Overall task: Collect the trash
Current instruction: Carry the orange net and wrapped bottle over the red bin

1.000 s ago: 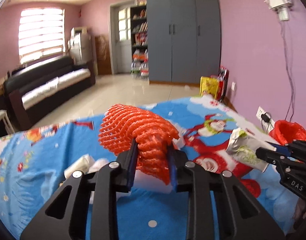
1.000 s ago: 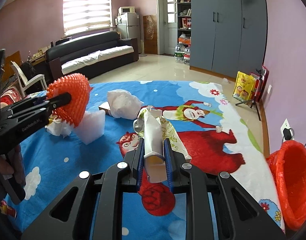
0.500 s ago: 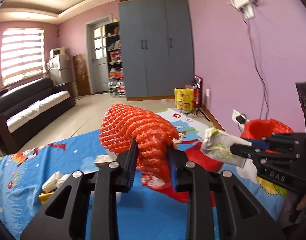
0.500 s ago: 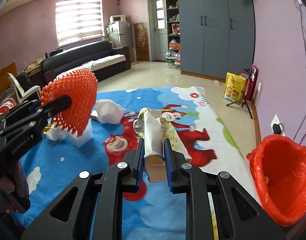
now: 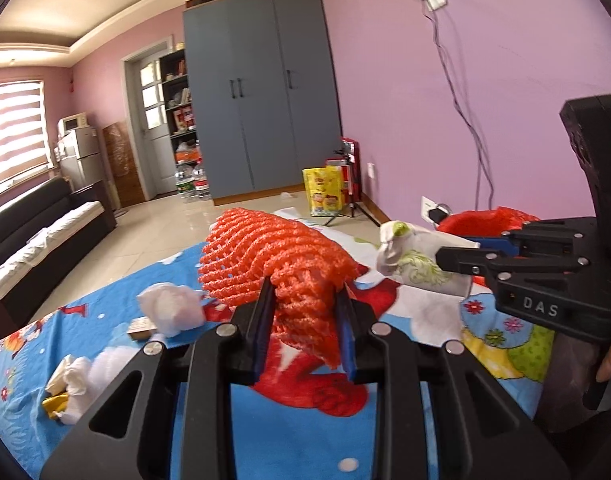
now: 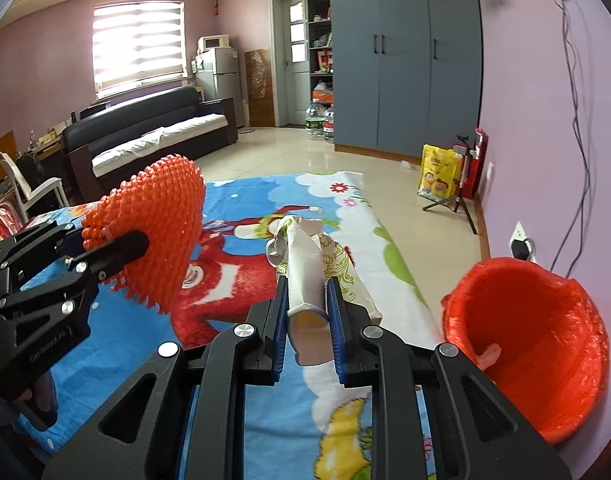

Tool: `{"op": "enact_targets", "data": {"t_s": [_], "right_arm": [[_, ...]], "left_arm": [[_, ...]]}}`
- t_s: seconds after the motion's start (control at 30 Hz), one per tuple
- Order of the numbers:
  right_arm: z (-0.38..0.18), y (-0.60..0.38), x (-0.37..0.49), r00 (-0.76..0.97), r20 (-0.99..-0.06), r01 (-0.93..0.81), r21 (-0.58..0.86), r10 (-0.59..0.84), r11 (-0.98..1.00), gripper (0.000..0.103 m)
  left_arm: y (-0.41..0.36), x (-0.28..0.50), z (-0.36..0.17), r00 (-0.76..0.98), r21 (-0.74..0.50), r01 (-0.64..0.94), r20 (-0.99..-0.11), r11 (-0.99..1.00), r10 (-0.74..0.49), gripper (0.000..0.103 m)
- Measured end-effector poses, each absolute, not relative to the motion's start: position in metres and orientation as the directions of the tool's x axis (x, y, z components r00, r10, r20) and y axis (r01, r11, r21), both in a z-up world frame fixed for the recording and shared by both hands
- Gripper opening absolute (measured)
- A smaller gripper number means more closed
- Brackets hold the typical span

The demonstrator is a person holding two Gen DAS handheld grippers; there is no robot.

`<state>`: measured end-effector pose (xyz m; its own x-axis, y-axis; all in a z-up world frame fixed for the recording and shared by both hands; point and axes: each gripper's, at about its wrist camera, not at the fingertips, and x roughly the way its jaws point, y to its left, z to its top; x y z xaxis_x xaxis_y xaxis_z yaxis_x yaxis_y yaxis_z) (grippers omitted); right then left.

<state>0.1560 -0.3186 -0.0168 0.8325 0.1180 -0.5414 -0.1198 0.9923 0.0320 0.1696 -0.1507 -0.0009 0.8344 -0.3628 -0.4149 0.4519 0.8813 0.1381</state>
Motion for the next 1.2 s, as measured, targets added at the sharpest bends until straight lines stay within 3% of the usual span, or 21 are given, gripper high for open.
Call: {"op": "enact_targets", "data": {"t_s": [1.2], "right_arm": [[-0.038, -0.520, 0.093, 0.814, -0.557, 0.307, 0.167, -0.168, 0.937, 0.020]], "left_arm": [[-0.364, 0.179, -0.027, 0.597, 0.027, 0.749, -0.462, 0.662, -0.656, 0.031]]}}
